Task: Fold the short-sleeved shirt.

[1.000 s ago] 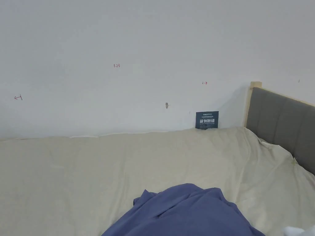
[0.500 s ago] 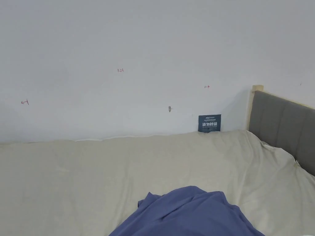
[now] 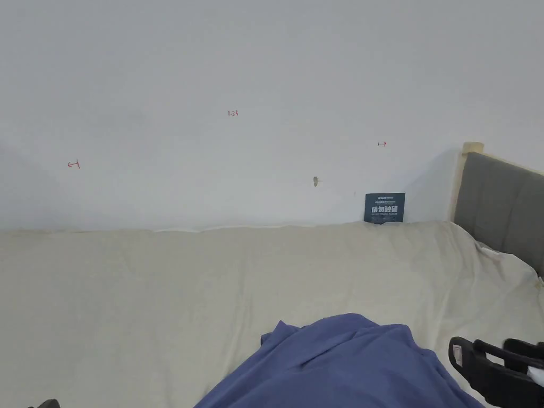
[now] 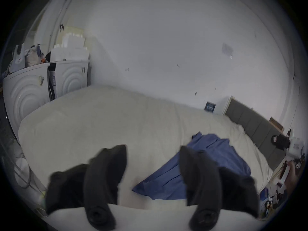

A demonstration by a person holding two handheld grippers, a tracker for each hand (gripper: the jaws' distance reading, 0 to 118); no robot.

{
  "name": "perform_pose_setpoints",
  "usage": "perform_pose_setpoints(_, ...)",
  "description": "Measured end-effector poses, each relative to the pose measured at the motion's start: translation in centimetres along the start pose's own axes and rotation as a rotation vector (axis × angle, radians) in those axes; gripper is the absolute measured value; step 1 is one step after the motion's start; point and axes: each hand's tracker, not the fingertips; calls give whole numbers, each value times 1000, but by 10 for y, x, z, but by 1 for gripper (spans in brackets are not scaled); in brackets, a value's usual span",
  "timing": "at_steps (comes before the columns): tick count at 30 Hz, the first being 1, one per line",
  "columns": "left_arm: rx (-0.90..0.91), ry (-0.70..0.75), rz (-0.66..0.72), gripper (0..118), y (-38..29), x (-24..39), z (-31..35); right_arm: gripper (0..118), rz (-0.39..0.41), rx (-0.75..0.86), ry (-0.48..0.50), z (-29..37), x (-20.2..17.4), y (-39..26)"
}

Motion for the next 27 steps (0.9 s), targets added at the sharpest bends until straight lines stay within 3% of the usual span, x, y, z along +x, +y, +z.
perform_pose_setpoints(1, 24, -13, 35, 11, -3, 3, 7, 24, -27, 54, 79, 7, -3, -7)
perform_pose_setpoints(2, 30, -10, 69, 0, -6, 3, 12, 1, -48, 60, 68, 9, -9, -11)
perform_pose_setpoints(4, 50, 2, 146, 0, -11, 1, 24, 1, -38, 34, -9, 11, -17, -18)
perform_pose_setpoints(6, 63, 29, 144, 0, -14, -1, 27, 0, -73, 53, 21, 17, -16, -25)
perform_pose_setpoints(12, 36, 85, -78, 0, 5, 12, 31, 0, -83, 47, 35, 23, -26, -27)
perform_pose_setpoints(15, -266, 55, -65, 0, 22, -4, -15, 0, -24, 3, 58, 17, -33, -26)
perform_pose_setpoints(17, -426, -41, 68, 0, 18, -16, -55, 0, -5, -19, 87, 13, -43, -26)
perform_pose_setpoints(19, -557, -21, 143, 0, 9, -27, -92, 0, -21, -48, 133, 9, -48, -29)
perform_pose_setpoints(22, -686, 34, 131, 2, -12, -31, -133, 0, -32, -84, 173, 4, -56, -37)
perform_pose_setpoints(23, -714, 61, 140, 14, -17, -33, -141, 0, -35, -95, 183, 3, -57, -39)
perform_pose_setpoints(24, -747, 87, 175, 39, -24, -38, -152, 0, -39, -109, 194, 3, -59, -39)
perform_pose_setpoints(25, -772, 100, 189, 83, -35, -37, -156, 0, -42, -121, 202, 2, -60, -42)
perform_pose_setpoints(26, -778, 108, 210, 106, -42, -39, -163, 0, -44, -130, 206, 1, -61, -44)
perform_pose_setpoints(27, -782, 103, 219, 115, -48, -41, -169, 0, -45, -144, 212, 0, -61, -46)
